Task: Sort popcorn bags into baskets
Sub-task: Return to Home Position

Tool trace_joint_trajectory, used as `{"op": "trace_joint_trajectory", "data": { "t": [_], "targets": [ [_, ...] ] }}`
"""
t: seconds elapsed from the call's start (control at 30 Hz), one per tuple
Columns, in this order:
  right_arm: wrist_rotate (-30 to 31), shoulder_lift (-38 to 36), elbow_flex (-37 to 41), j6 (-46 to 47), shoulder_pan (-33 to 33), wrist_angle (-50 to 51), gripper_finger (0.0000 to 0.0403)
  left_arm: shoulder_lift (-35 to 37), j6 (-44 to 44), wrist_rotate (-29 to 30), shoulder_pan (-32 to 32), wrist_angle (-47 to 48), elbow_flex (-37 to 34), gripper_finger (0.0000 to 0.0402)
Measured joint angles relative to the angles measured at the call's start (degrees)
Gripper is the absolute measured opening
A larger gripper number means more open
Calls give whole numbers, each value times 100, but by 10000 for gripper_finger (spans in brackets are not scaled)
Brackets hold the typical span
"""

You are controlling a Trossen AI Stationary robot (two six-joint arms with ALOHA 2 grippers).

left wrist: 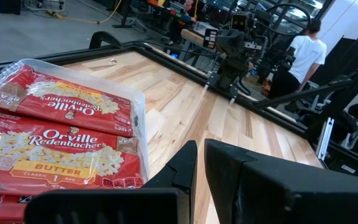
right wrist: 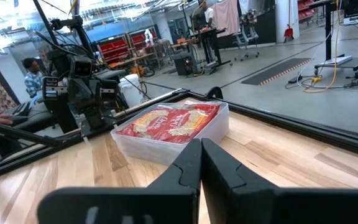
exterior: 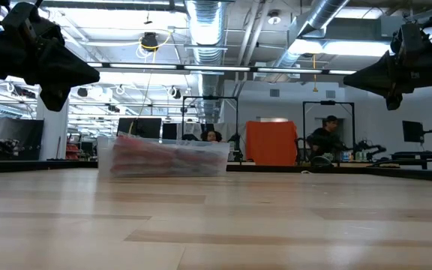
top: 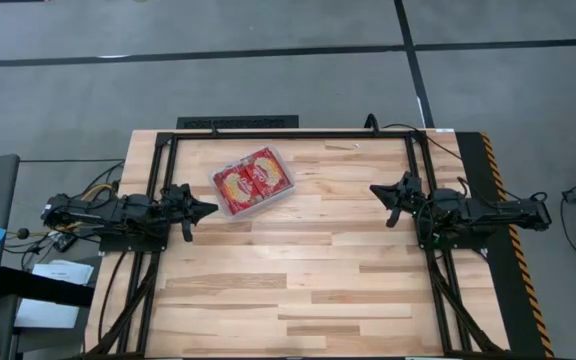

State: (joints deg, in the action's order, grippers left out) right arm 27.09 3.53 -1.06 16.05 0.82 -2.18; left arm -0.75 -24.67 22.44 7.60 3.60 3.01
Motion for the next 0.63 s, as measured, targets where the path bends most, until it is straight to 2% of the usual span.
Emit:
{"op": "trace_joint_trajectory", "data": {
  "t": [0.27,0.63],
  "targets": [
    [0,1,0,0,0,-1,28,2,0,0,0,2,0,19],
    [-1,2,0,-1,0,-1,40,2,0,0,0,2,0,19]
  ]
}}
